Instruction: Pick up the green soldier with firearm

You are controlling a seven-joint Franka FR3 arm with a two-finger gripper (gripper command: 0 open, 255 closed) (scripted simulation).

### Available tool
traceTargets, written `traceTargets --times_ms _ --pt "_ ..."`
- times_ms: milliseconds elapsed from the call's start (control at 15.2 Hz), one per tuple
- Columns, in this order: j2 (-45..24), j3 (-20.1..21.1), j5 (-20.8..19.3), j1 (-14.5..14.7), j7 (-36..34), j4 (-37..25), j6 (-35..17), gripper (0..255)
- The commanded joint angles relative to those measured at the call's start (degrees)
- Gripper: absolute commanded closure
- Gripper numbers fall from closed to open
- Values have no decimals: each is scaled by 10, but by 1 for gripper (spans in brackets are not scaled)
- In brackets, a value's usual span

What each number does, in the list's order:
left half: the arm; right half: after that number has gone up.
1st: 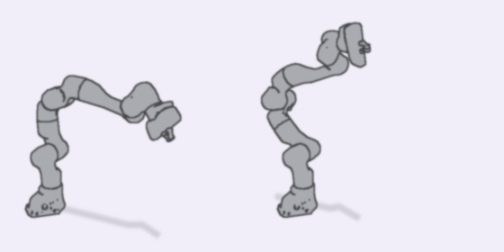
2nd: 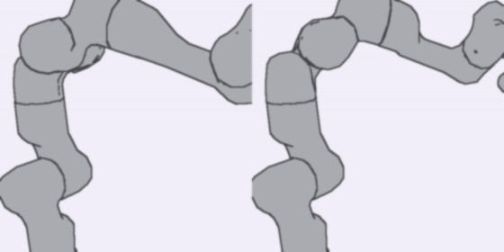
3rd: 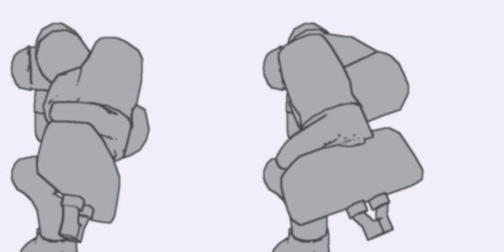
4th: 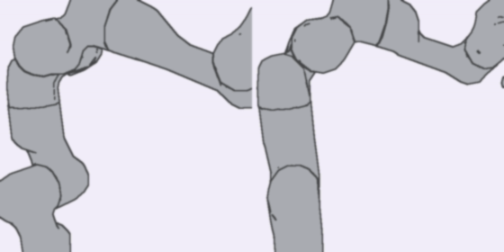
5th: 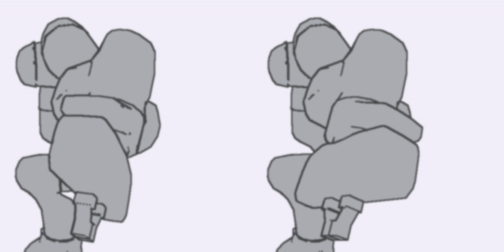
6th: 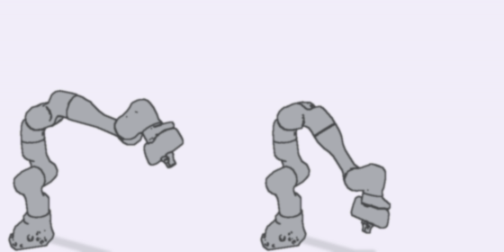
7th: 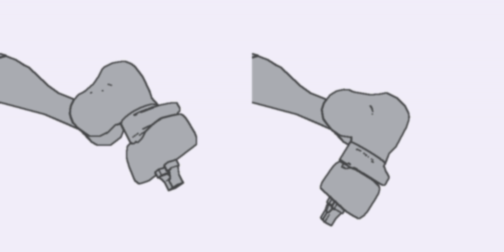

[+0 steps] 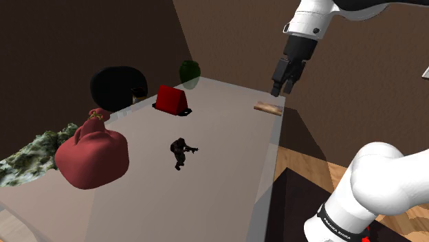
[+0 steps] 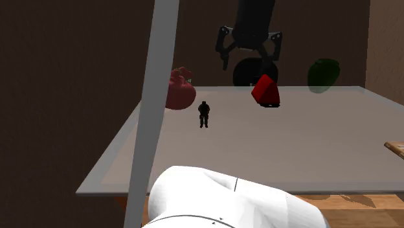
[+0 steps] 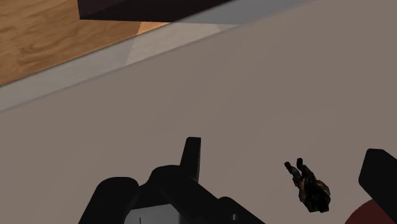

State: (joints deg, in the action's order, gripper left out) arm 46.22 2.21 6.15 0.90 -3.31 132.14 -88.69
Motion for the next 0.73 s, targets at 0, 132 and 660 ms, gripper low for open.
traceTargets --times_ms 0,132,660 --pt "0 0 0 0 0 0 0 0" --pt "-24 13 9 3 -9 10 -36 0" --pt "-145 64 33 15 -45 19 -175 0"
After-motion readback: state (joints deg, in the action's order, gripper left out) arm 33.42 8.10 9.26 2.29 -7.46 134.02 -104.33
